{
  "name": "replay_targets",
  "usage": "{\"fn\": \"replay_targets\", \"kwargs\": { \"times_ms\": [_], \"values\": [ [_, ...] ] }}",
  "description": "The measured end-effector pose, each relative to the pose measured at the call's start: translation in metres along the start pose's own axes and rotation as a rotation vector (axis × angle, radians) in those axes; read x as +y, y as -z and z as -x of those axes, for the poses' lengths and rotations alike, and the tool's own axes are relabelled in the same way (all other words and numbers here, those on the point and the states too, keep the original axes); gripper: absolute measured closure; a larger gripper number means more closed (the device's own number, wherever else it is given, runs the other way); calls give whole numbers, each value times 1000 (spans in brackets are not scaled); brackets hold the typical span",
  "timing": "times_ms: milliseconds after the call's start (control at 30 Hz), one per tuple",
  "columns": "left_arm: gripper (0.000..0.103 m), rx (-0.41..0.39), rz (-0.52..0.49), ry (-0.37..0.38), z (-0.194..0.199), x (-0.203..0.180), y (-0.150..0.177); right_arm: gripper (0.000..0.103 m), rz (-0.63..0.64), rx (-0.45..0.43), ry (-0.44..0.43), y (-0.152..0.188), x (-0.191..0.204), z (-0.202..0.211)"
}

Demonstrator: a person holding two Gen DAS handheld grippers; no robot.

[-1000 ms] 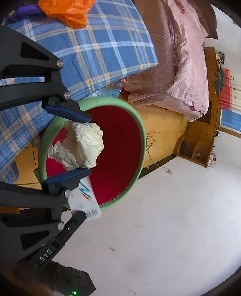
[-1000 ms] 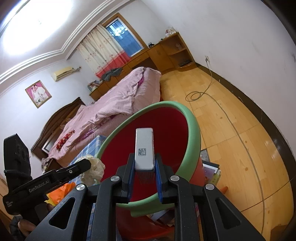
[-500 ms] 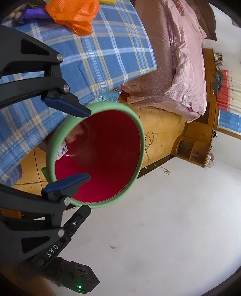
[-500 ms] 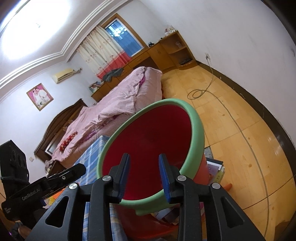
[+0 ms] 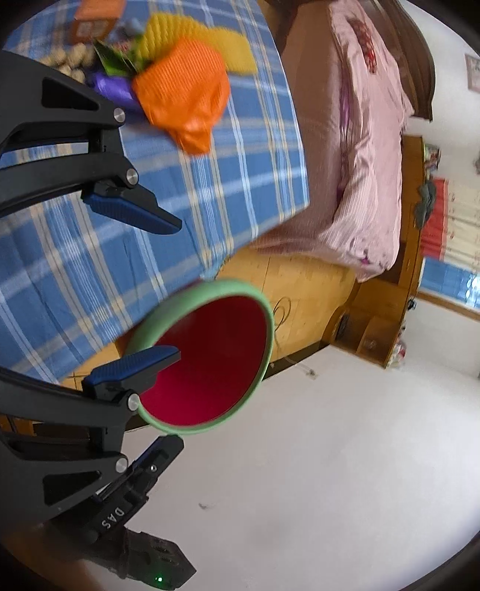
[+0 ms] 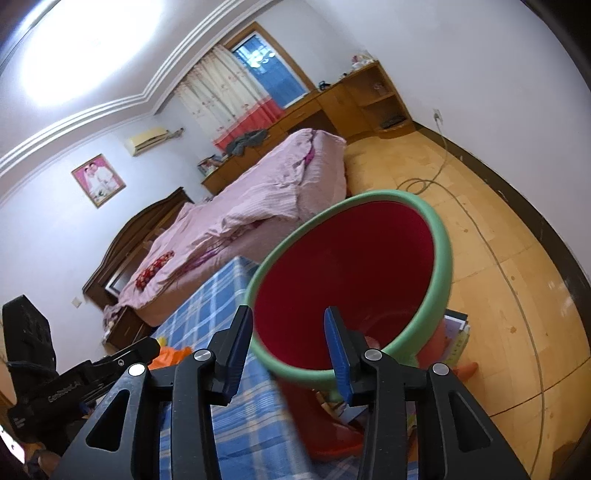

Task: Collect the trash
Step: 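Move both tools back over the remaining items on the bed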

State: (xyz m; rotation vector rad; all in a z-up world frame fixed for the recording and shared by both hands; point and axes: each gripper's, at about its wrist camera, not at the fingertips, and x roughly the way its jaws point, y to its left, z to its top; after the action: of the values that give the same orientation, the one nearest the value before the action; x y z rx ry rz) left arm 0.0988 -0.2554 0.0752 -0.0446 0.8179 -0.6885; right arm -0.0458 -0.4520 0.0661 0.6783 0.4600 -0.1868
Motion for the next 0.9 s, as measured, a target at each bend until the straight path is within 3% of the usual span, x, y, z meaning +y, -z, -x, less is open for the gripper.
{"fn": "replay_targets", "kwargs": {
  "times_ms": [433,667,900],
  "values": [
    [40,-62,119,-200,61,81,18,55,97,84,-77,22,57,-1],
    [40,-55,191,-325,82,129,36,53,126,130,-96,35,81,-9],
    [40,-40,249,-359,92,165,55,53,145,191,-89,49,100,-24]
  ]
}}
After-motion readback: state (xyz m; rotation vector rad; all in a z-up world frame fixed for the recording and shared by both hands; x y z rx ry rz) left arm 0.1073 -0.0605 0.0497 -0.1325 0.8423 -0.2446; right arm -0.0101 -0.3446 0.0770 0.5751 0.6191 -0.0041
